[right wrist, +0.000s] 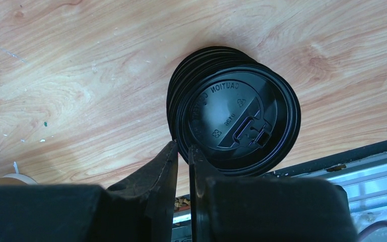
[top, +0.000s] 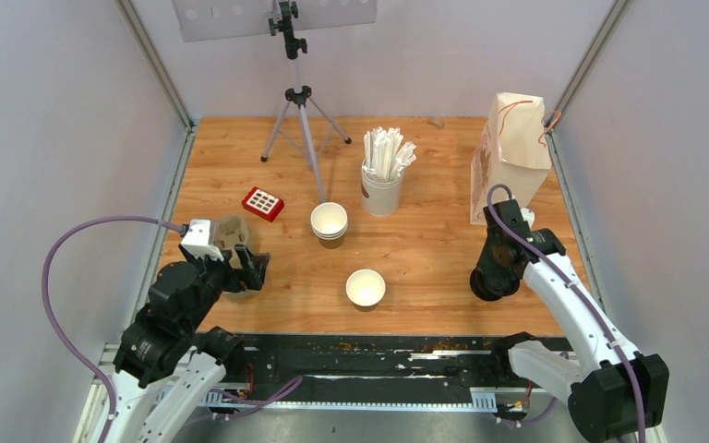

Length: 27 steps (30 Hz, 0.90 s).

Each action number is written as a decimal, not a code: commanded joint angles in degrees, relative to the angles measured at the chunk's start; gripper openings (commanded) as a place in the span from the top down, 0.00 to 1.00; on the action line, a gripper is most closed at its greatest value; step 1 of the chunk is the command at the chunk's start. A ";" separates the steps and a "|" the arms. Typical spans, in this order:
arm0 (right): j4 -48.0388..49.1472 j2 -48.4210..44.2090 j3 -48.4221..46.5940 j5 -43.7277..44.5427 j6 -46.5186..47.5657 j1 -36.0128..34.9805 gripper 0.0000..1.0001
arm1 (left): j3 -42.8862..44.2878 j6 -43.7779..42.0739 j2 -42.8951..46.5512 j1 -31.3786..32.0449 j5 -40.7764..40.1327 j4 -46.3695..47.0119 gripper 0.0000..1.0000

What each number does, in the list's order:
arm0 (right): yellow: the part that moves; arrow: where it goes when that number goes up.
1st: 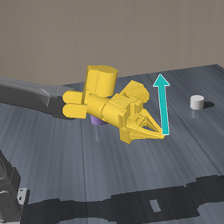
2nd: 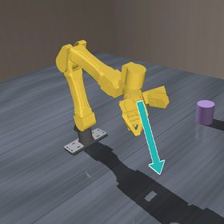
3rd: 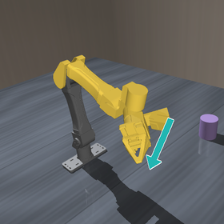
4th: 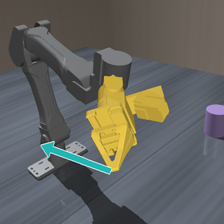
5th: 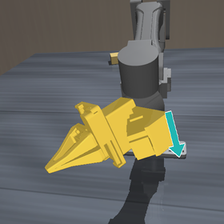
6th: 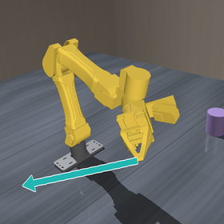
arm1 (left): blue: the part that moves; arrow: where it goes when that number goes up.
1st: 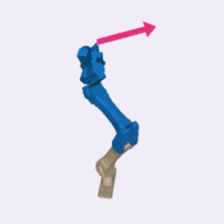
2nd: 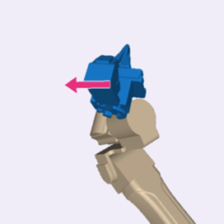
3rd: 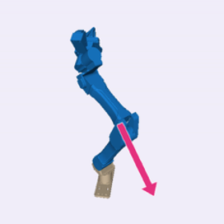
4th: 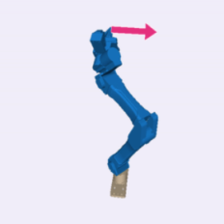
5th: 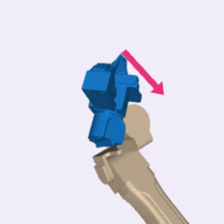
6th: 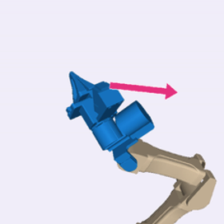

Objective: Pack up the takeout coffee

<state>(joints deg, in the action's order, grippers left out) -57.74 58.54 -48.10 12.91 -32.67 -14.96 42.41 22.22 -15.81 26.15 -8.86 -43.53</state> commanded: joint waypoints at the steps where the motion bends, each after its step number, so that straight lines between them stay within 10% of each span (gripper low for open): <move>1: 2.02 0.46 0.02 -1.16 -0.29 0.53 0.85 | -0.14 0.15 -0.23 0.13 0.49 1.51 0.00; 27: 2.39 2.67 0.38 0.85 -0.38 1.07 0.88 | -0.05 0.46 -0.35 0.15 -0.36 1.25 0.00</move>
<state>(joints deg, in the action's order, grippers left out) -56.47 61.45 -47.70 12.49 -32.67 -14.15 42.37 22.22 -15.81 26.22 -9.08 -43.53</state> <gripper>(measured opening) 0.124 0.999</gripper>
